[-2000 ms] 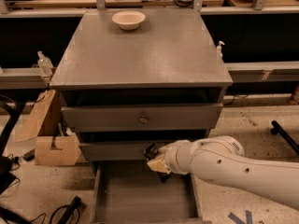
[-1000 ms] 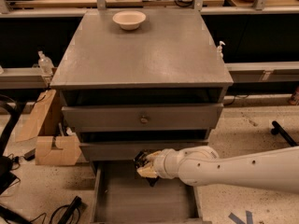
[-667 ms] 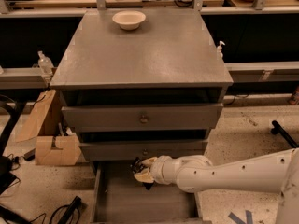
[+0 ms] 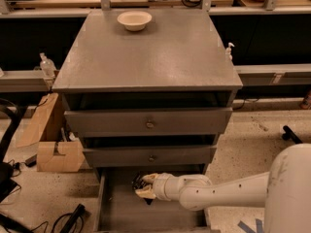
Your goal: Place rxbar chocolate into bottom drawer
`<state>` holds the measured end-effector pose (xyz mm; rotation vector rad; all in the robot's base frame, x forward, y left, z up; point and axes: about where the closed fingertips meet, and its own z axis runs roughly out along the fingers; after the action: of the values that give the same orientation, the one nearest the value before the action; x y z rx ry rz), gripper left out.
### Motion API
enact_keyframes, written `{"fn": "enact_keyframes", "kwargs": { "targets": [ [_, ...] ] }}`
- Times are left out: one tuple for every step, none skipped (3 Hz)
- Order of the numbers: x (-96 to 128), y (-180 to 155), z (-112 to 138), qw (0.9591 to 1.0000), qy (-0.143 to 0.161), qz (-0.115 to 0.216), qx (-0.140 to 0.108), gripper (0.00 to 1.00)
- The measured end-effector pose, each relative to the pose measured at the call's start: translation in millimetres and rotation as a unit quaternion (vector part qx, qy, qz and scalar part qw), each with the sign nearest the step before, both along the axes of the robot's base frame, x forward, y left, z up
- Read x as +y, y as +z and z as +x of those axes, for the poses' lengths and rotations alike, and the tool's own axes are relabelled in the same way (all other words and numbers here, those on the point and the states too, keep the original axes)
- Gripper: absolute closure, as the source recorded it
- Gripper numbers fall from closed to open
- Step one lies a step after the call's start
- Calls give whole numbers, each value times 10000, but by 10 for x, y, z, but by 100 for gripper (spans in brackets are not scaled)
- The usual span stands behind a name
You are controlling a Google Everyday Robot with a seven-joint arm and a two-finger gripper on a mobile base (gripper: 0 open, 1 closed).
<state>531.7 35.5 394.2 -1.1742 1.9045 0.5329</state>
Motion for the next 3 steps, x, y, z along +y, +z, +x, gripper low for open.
{"fn": "enact_keyframes", "kwargs": {
  "targets": [
    [71, -709, 44, 9987, 184, -303, 375, 100],
    [108, -1187, 21, 9957, 233, -515, 729, 100],
    [189, -1646, -94, 9919, 219, -592, 1105, 100]
  ]
}}
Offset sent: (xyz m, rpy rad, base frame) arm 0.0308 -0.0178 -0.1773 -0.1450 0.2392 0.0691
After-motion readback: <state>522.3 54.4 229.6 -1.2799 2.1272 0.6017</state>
